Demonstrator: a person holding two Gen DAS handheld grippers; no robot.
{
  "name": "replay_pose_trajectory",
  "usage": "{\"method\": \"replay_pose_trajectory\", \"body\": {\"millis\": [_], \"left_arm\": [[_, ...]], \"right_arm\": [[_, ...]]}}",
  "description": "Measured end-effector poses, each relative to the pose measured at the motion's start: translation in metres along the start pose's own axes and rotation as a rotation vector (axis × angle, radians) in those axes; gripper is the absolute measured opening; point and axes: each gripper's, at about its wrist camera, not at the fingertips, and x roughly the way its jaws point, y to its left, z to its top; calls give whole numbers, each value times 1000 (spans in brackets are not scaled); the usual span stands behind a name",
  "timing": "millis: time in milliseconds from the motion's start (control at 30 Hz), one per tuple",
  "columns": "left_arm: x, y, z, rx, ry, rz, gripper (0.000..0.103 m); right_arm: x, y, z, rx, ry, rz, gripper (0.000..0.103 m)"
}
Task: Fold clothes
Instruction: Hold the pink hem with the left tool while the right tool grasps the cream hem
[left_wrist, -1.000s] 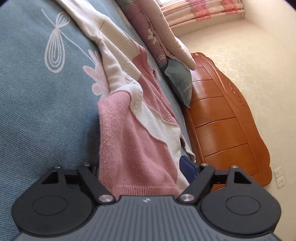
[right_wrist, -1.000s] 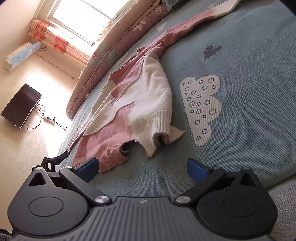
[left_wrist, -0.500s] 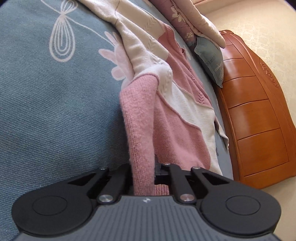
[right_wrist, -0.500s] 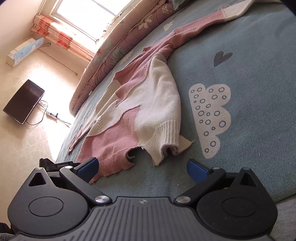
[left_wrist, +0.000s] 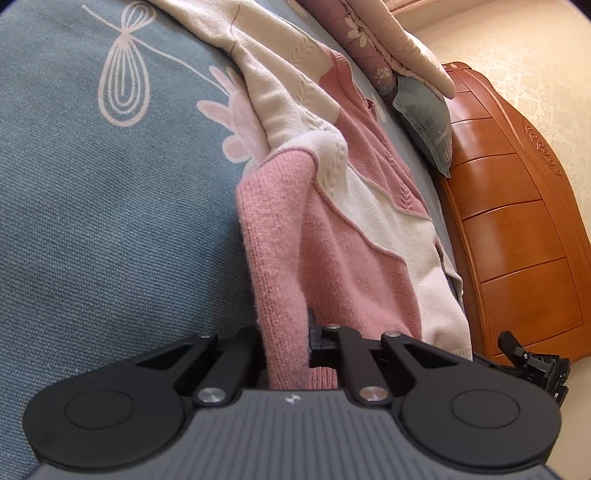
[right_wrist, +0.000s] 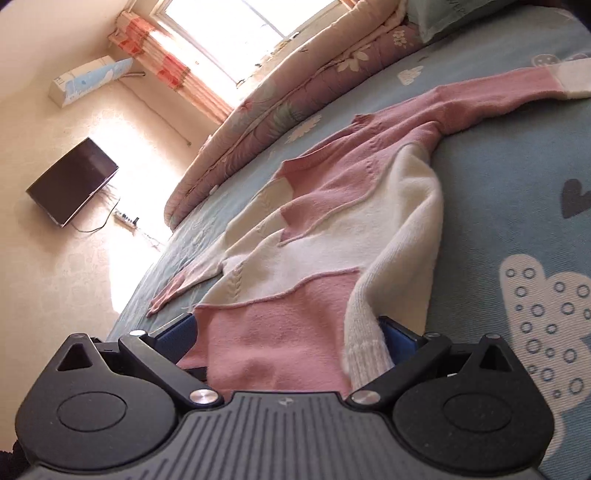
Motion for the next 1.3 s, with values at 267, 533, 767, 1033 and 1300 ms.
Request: {"method": "replay_pose_trajectory", "body": {"millis": [267, 533, 767, 1033, 1300], "left_arm": [[0, 5, 2, -14, 1, -19, 9], [0, 10, 1, -20, -3, -27, 9], [1, 9, 3, -27, -2, -22, 9], [1, 11, 3, -35, -5, -31, 9], [1, 12, 2, -39, -8, -36, 9]], "right_arm": [[-7, 3, -23, 39, 71, 91, 103], [-33, -72, -17, 355, -47, 73, 103], [9, -83, 16, 407, -54, 103, 103], [4, -93, 18, 503, -158, 275, 103], [8, -96, -7, 553, -128, 344, 103]]}}
